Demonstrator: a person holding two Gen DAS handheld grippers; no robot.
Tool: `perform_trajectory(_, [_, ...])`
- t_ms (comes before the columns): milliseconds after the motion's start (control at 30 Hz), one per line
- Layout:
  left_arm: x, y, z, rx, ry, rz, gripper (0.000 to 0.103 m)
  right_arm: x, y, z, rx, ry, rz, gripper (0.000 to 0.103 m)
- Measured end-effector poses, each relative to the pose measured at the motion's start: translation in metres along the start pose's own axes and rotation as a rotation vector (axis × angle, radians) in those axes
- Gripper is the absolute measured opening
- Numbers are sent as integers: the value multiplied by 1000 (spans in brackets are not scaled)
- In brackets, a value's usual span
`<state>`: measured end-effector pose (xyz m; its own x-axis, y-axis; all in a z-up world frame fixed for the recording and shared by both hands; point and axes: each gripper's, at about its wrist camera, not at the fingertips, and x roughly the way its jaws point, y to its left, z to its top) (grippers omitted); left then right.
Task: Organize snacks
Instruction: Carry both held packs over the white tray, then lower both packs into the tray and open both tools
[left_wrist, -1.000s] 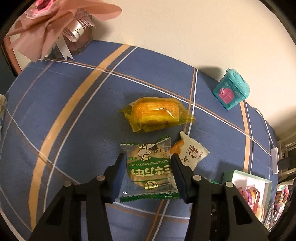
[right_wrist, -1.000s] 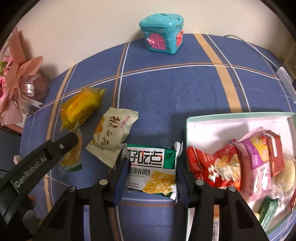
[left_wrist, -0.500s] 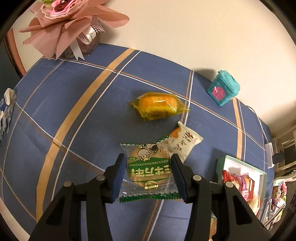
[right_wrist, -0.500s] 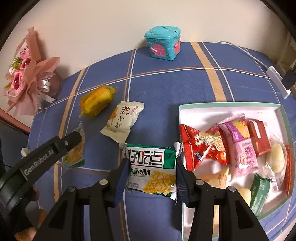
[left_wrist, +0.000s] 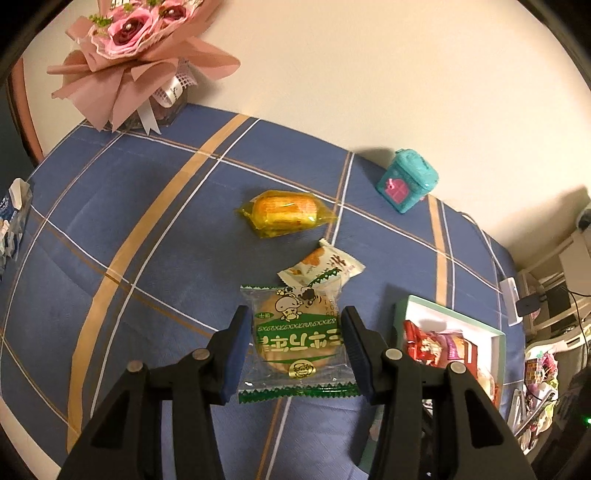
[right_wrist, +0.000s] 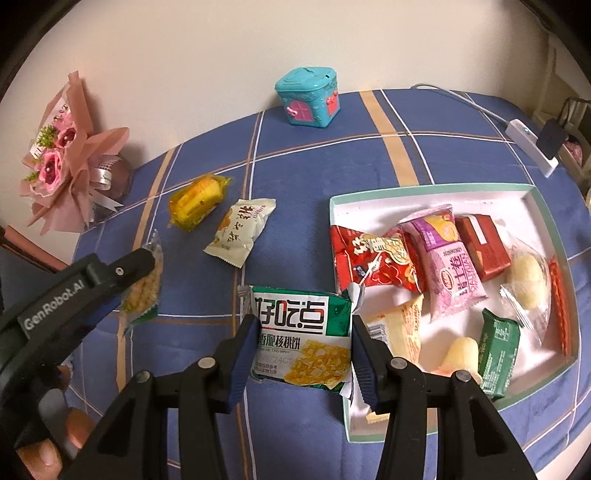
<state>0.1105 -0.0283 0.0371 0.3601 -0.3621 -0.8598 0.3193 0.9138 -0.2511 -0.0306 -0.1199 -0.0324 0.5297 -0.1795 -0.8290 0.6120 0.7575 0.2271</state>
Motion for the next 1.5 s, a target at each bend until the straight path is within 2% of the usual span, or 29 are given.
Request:
perform_trajectory(300, [-7,-20,-6,37,-14,-18,51,0,-21,5,53,3,-2,52])
perform_trajectory(500, [-6,-45,-12,87,-7,-60,51,-11,-70,16,167,-41,-60,52])
perform_trajectory(700, [0,-93,-32,202,20,-129,51,-28,-120,24,287,-98,-119,52])
perform_trajectory(933, [15,-144,-60,336,72,-175,51,-38,-161,28,377,-130,-133,52])
perform_trajectory(1133, [30,-165,-73,375,98,-176,51,-38,-179,25,415,-128,-137,52])
perform_trajectory(1500, [54,-174,-86,410,122,-158,51,-22,-180,23,419,-84,-121,52])
